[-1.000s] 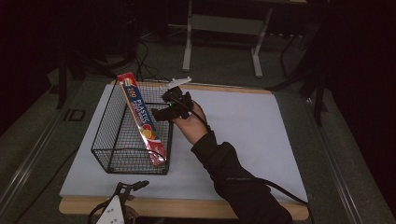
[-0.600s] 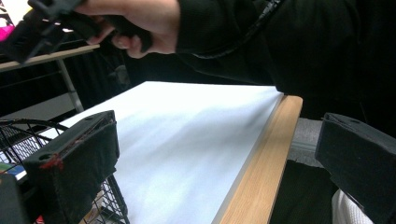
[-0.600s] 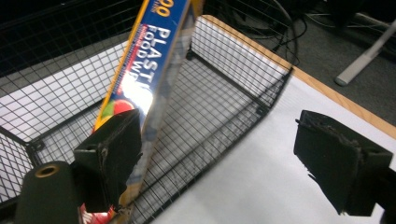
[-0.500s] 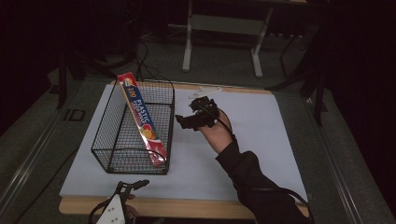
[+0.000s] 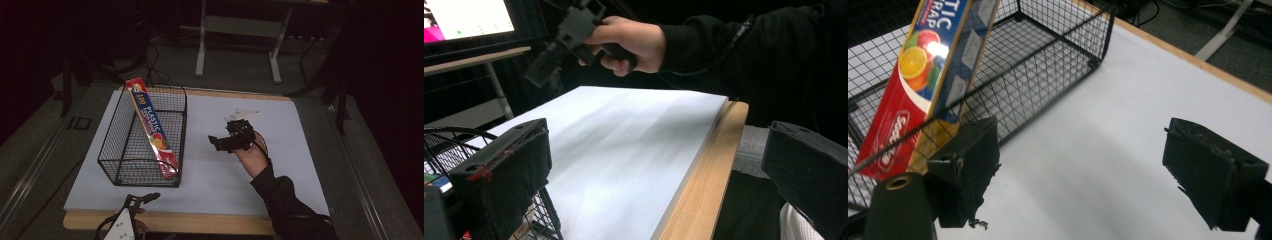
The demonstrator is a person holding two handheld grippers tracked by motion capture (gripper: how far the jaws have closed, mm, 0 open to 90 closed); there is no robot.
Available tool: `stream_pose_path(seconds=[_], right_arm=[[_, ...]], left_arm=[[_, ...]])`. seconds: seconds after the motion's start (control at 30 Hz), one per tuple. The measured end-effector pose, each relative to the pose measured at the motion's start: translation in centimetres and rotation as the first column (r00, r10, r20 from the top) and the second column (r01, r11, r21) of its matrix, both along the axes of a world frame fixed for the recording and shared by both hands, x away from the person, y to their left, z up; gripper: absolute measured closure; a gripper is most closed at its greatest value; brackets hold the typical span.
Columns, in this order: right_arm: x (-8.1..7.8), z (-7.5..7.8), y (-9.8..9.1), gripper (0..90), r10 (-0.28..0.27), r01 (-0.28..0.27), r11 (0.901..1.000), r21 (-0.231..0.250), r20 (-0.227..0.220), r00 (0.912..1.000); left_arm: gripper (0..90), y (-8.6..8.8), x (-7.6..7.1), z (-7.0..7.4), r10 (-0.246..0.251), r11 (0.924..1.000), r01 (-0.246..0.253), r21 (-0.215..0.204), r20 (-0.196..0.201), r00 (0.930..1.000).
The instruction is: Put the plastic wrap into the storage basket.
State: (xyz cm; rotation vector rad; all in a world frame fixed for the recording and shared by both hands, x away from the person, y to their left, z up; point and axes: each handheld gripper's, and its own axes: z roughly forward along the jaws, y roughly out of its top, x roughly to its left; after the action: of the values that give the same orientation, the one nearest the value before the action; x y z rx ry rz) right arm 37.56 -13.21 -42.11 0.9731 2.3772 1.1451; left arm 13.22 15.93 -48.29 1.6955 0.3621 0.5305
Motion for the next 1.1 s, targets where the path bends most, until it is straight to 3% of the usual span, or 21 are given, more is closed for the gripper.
stream_pose_path(seconds=[0.07,0.1,0.4,0.67,0.87,1.1], right_arm=[[0.0,0.0,0.0,15.0,0.0,0.0,1.0,0.0,0.0,1.0],[-0.4,-0.7,-1.1,15.0,-0.008,0.008,1.0,-0.001,-0.011,0.9999],[-1.9,-2.5,-3.9,13.9,-0.049,0.049,0.9986,-0.02,-0.011,0.9987],[-3.7,-3.3,-7.0,14.2,-0.081,0.081,0.9965,0.019,-0.037,0.9961],[-5.0,-3.8,-8.0,14.3,-0.08,0.081,0.9964,0.023,-0.045,0.9957],[-6.0,-5.1,-8.7,13.8,-0.085,0.084,0.9964,-0.008,-0.044,0.9954]], left_arm=[[0.2,0.0,0.0,0.0,0.0,1.0,0.0,0.0,0.0,1.0],[0.2,0.0,0.0,0.0,0.002,1.0,-0.002,0.001,-0.001,1.0],[0.1,-0.1,0.0,-0.1,0.0,1.0,0.0,0.005,-0.003,1.0],[0.2,-0.2,0.0,-0.1,0.001,1.0,-0.001,0.009,-0.001,1.0],[0.2,-0.2,0.0,-0.1,0.0,1.0,0.0,0.01,0.0,1.0],[0.2,-0.1,0.0,0.0,-0.001,1.0,0.001,0.006,-0.002,1.0]])
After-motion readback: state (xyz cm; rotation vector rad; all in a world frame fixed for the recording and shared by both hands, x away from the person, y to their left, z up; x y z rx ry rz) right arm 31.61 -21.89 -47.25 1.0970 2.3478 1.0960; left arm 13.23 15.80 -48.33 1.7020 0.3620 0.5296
